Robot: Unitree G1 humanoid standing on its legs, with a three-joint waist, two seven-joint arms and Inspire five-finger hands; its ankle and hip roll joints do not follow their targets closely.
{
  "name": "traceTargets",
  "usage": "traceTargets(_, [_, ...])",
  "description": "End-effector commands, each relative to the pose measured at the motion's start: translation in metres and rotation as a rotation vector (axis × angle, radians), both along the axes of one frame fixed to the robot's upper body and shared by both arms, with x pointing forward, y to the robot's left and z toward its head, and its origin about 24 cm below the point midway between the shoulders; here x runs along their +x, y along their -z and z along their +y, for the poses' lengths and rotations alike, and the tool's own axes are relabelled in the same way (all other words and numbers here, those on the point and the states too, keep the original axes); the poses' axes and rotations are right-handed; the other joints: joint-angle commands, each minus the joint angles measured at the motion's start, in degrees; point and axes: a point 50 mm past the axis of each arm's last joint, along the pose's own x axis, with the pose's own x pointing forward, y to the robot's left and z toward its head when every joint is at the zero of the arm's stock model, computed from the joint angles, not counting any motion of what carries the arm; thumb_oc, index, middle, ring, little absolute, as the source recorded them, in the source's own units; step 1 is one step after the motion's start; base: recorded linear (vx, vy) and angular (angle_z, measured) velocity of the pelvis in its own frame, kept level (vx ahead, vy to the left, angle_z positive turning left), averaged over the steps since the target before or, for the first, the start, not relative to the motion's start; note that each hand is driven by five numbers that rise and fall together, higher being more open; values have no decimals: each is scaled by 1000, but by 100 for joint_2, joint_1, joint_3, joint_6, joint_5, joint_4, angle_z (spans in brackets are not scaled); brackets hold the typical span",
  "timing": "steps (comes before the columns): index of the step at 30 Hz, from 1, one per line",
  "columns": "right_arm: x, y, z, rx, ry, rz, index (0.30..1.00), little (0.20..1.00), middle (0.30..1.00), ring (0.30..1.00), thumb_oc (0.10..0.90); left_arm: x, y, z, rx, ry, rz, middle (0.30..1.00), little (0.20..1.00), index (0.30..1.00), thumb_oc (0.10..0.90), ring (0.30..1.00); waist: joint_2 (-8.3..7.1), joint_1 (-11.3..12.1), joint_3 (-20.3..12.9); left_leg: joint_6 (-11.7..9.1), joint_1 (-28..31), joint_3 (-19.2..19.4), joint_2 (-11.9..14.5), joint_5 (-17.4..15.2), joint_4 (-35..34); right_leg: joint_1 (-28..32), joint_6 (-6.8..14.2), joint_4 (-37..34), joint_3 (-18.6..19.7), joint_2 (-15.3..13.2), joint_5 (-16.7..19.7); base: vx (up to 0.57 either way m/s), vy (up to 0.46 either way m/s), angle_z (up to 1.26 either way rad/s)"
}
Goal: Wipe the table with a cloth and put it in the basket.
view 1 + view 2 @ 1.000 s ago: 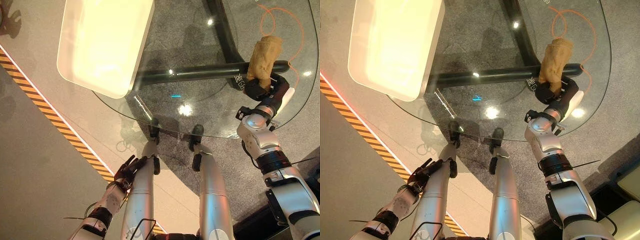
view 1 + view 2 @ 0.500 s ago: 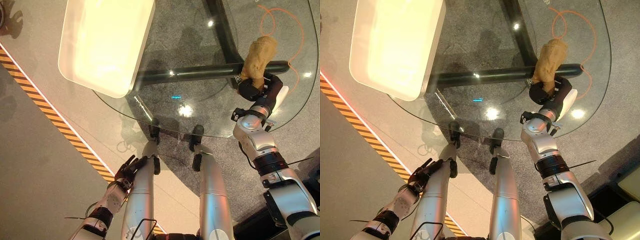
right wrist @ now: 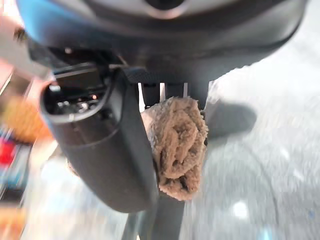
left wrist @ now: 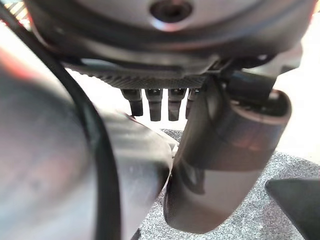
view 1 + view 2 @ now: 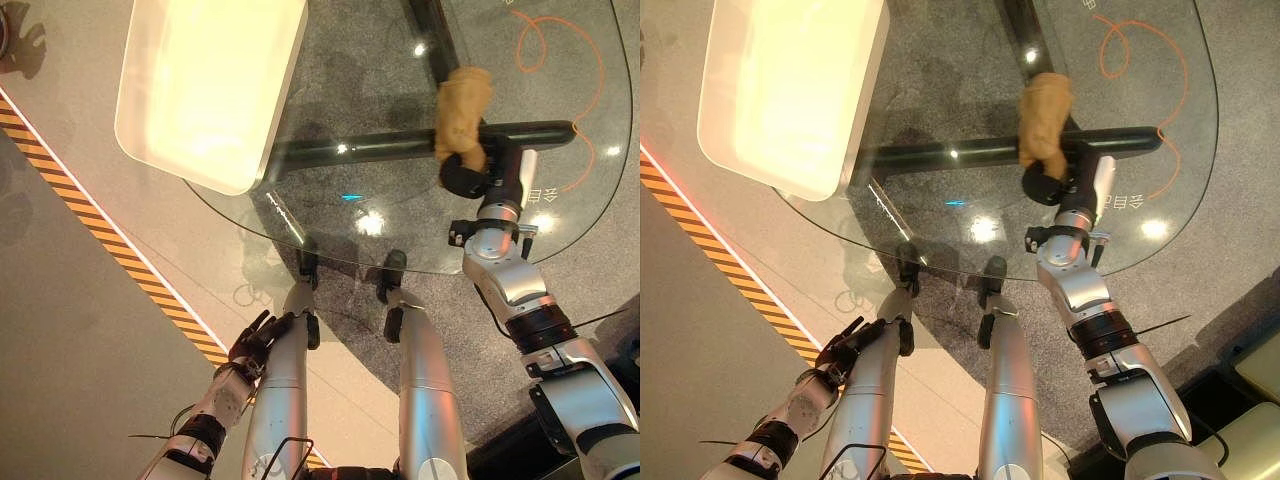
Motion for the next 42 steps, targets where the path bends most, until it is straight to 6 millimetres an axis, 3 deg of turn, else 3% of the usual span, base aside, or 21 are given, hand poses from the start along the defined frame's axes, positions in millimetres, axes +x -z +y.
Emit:
traceTargets(1, [-12,-5,66,-123,-340,-14,300,200,300,300,100,-26,19,-28,-108,43,46,900,900,900,800,900,134,142,-91,101,-179,209,-487,-1133,1028,-8,253,-1139,-124,184,768,0,0,0])
traceTargets(12, [-23,-2,105,-201,-567,9,300,200,300,300,100,-19,14,-37,-132,56,16,900,900,900,800,900,168,197,-91,76,-280,249,-458,-1112,1084,-117,252,-1065,-169,137,749,0,2,2])
traceTargets(21, [-30,2,122,-291,-680,25,300,200,300,300,100,-16,12,-37,-128,58,18,900,900,900,800,900,176,228,-91,66,-292,256,-452,-1103,1104,-132,265,-1038,-202,100,744,4,0,4])
traceTargets(33, [-29,2,119,-351,-704,39,300,200,300,300,100,-15,12,-32,-117,61,22,900,900,900,800,900,172,247,-91,55,-311,248,-429,-1100,1130,-151,288,-1012,-228,59,755,3,-3,2])
traceTargets(40, [-22,-5,104,-316,-568,0,300,200,300,300,100,-13,11,-29,-111,55,18,900,900,900,800,900,164,219,-91,64,-327,270,-400,-1097,1137,-193,297,-983,-225,61,773,6,-11,0])
traceTargets(41, [-21,2,97,-284,-510,1,300,200,300,300,100,-21,16,-30,-111,53,38,900,900,900,800,900,178,235,-91,30,-116,246,-367,-1286,1171,-8,342,-914,-194,90,596,0,0,0])
traceTargets(42, [-19,-6,94,-277,-482,-26,300,200,300,300,100,-15,12,-30,-111,52,17,900,900,900,800,900,170,206,-91,71,-304,275,-396,-1095,1114,-179,295,-1000,-214,75,784,0,0,0])
